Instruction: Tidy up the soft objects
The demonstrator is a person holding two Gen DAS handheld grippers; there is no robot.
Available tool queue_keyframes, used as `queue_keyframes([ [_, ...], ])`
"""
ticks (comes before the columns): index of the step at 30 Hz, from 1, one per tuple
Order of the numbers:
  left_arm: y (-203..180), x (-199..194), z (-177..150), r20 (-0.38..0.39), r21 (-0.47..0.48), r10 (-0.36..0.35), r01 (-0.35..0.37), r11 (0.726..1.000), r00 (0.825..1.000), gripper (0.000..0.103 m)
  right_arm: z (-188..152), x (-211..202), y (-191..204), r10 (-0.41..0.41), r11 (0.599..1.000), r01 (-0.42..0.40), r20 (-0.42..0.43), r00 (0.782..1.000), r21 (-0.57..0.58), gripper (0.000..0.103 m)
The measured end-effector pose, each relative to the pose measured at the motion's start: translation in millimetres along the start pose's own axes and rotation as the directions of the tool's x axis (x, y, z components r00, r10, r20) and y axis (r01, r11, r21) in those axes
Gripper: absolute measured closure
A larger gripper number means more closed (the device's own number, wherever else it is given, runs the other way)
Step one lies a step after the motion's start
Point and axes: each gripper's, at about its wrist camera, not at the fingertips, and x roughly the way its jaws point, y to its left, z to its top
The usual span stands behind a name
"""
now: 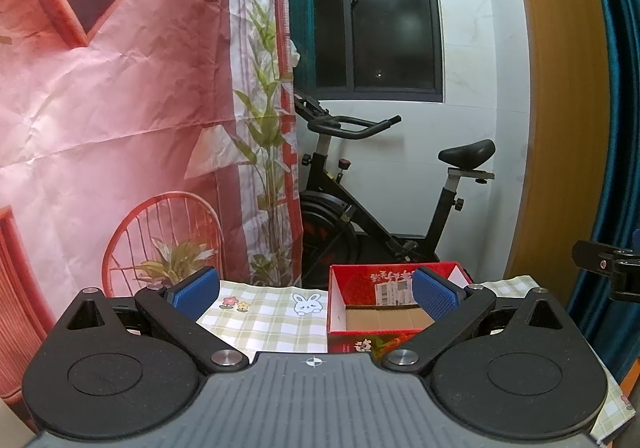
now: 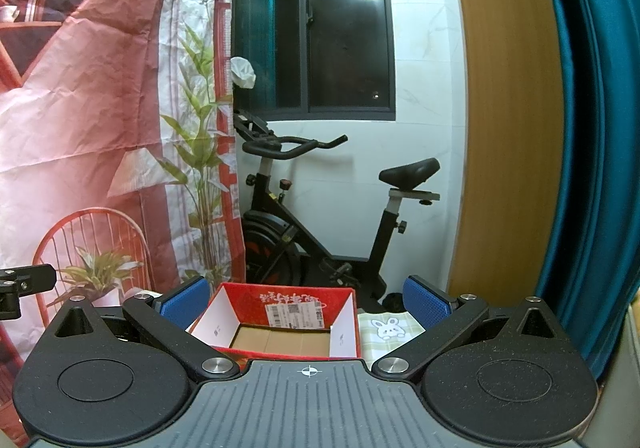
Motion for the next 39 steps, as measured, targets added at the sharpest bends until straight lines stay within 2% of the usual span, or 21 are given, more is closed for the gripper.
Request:
queue_keyframes([
  [39,0.6,0.8,-1.2,-0.016,-0.008,-0.008,0.008,1.000,1.000,0.000,-0.9,0.7,-0.6,-0.002,1.000,0.002,-0.003,1.000,-0.004,0.000],
])
